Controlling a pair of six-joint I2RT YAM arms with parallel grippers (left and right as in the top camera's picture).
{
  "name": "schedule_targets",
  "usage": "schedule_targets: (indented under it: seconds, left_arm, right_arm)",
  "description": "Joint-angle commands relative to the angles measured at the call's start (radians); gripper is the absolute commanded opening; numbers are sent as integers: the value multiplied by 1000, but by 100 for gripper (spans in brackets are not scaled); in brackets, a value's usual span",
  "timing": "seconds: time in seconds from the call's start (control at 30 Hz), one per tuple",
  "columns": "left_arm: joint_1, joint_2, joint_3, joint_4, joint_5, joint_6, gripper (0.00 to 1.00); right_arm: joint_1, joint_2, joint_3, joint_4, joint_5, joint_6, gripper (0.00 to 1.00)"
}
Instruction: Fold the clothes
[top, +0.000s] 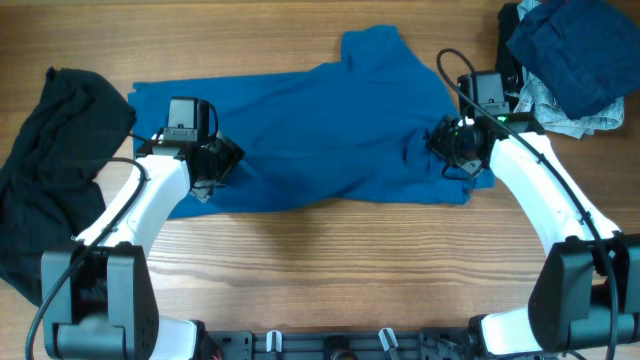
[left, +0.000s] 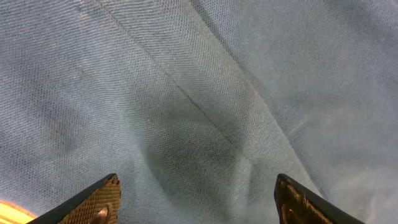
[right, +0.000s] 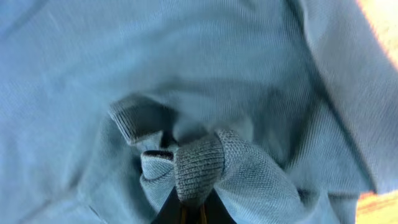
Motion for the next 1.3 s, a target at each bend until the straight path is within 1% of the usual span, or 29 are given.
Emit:
schedule_targets:
  seconds: [0.0,0.1,0.27,0.3,0.33,0.37,0.4,0.47,0.5,0.53,0.6,0.67,0.73,0.77,0.8,0.83,0.87,0.9,0.93,0.97,1.03,1.1,1.13,1.27]
  left_arm:
    - [-3,6,8,-1,4,8,79]
    - [-3,6,8,0,4,8,79]
    - [-3,6,8,0,4,8,79]
    - [-3,6,8,-1,5,8,79]
    - [-3,6,8,0,4,8,79]
    - [-3,6,8,0,3,8,80]
    - [-3,6,8,0,-1,8,80]
    - [-3,6,8,-1,-21,8,80]
    - [-3,5,8,-4,-58,8,83]
    - [-3,2,8,-4,-85,8,83]
    - [-3,-21,11,-16,-126,13,83]
    - [-3,-75,26,-42,-127,66,81]
    - [-9,-130,41,-71,-114,109,72]
    - [-25,-162,44,-76,-79,139,66]
    - [-47,-174,44,-82,-43,139,59]
    - [-67,-175,44,-84,-13,138,52]
    - [-92,-172,44,-87,19,134,43]
    - [-135,-161,44,-93,50,115,35]
    - [-167,-150,44,-103,50,90,29]
    - [-208,-124,44,-115,50,78,21]
    - [-233,-74,44,-124,49,78,15]
    - [-214,-18,44,-122,42,64,9]
    - [-195,7,44,-122,42,51,4]
    - [-91,101,44,-160,69,30,4]
  right_arm:
    - [-7,11,18,38,56,-9,4]
    - [-7,18,-11,87,86,-11,5]
    - [-7,98,-14,173,86,-8,4]
    - [-7,118,-14,191,86,-8,12]
    - [-7,131,-14,199,92,-11,45]
    - [-7,136,-14,200,106,-11,59]
    - [-7,136,-13,200,136,-12,64]
    - [-8,134,-9,200,180,-19,66]
    - [-7,129,13,190,183,-44,67]
    - [-7,121,35,172,183,-64,69]
    - [-8,85,98,103,186,-92,75]
    - [-8,21,213,-23,177,-150,80]
    - [-7,-16,274,-90,63,-254,80]
    - [-7,-33,280,-112,-44,-301,73]
    - [-6,-35,280,-146,-154,-331,61]
    - [-6,-30,277,-173,-209,-345,49]
    - [-1,-18,265,-208,-259,-353,40]
    - [4,-5,251,-226,-264,-350,31]
    - [8,8,227,-235,-264,-345,27]
    - [14,28,178,-226,-264,-326,19]
    - [15,55,118,-185,-264,-310,15]
    - [15,92,80,-139,-264,-309,13]
    - [15,111,71,-119,-261,-291,13]
    - [15,194,68,-101,-203,-229,12]
